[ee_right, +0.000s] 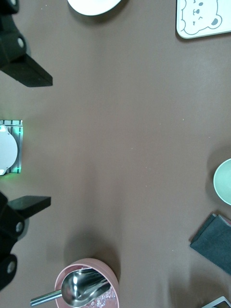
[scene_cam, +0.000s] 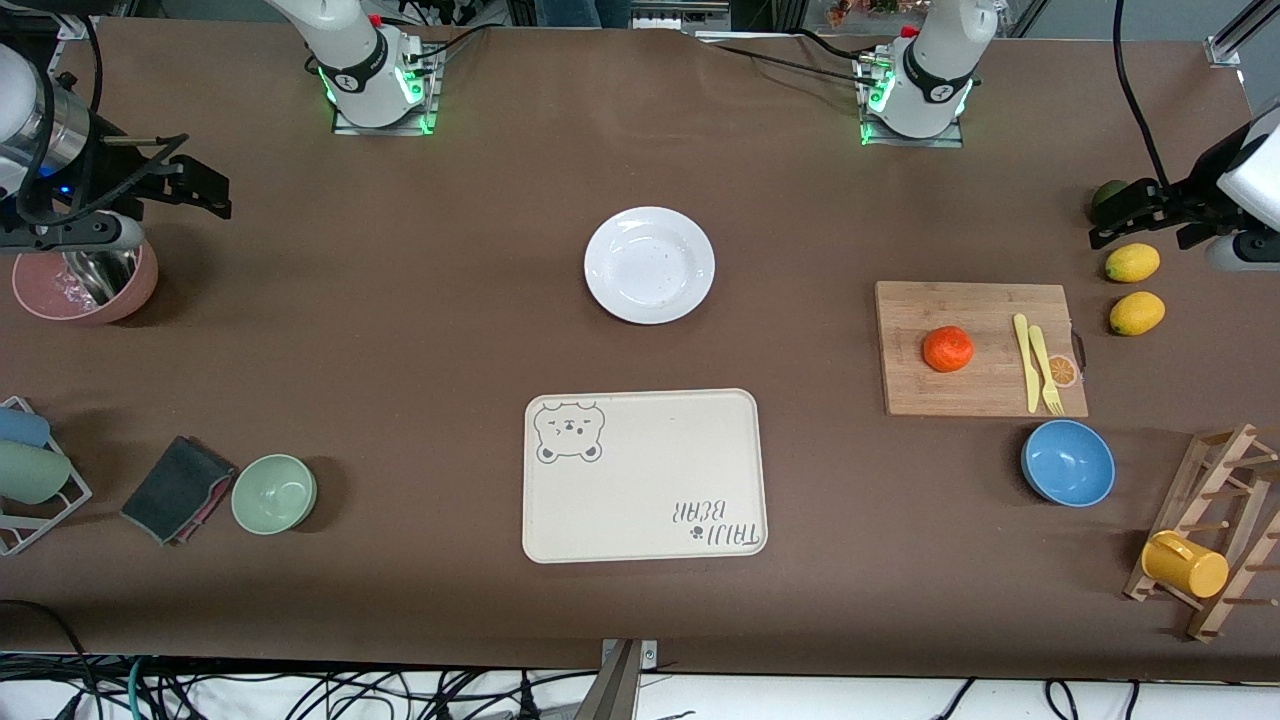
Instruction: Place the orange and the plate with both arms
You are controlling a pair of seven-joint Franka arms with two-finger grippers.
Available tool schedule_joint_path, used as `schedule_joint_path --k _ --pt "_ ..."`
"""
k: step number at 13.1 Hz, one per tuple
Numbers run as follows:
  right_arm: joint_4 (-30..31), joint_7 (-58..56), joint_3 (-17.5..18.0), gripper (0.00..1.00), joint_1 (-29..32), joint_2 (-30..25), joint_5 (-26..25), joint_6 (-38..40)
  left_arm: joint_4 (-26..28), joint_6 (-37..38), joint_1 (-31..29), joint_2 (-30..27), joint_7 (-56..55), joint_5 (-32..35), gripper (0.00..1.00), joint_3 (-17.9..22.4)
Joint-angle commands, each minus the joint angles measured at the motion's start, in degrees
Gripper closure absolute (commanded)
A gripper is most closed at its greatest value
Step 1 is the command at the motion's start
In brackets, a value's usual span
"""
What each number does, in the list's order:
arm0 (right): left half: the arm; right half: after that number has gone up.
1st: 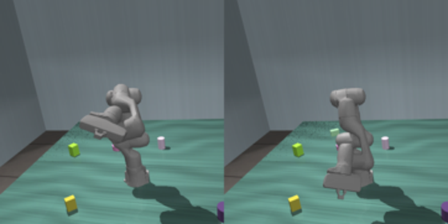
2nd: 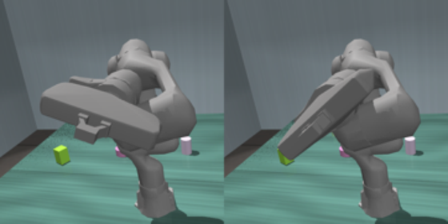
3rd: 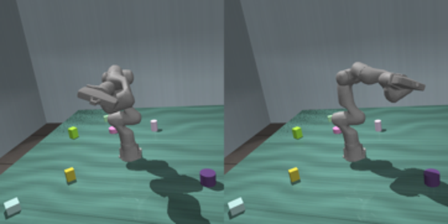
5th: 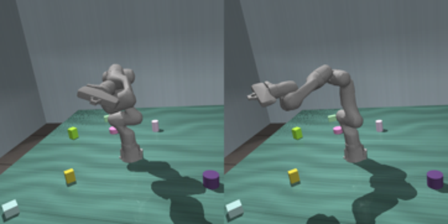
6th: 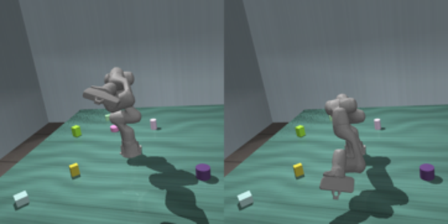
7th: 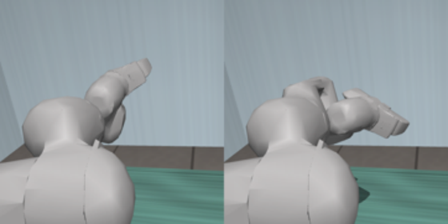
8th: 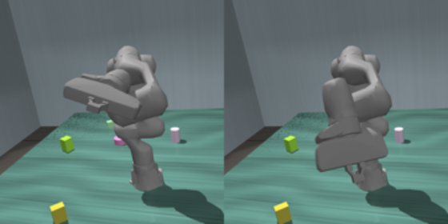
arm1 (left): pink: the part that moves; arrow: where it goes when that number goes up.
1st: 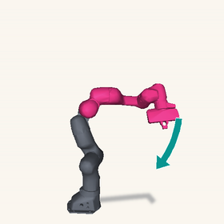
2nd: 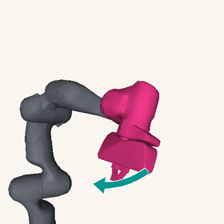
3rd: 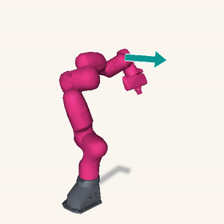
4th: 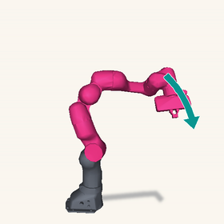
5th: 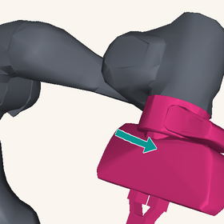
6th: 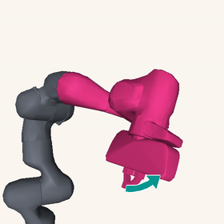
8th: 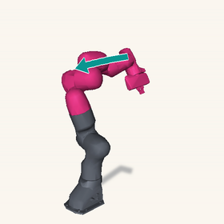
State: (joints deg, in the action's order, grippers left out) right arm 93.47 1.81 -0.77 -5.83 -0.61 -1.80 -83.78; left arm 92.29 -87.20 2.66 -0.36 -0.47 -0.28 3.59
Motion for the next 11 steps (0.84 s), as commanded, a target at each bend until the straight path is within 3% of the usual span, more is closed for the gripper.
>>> schedule_joint_path --k 1,7,11 --pt "-0.92 -0.49 -0.02 0.0 0.02 -0.09 0.83 1.08 -1.5 1.24 -0.55 0.53 0.39 -0.51 0.0 -0.16" --pt "-0.92 -0.49 -0.02 0.0 0.02 -0.09 0.83 1.08 -1.41 1.42 -0.2 0.79 1.61 -0.77 0.0 -0.34" --pt "-0.92 -0.49 -0.02 0.0 0.02 -0.01 0.83 1.08 -1.32 1.51 -0.2 4.12 6.01 -1.21 0.0 -0.34"
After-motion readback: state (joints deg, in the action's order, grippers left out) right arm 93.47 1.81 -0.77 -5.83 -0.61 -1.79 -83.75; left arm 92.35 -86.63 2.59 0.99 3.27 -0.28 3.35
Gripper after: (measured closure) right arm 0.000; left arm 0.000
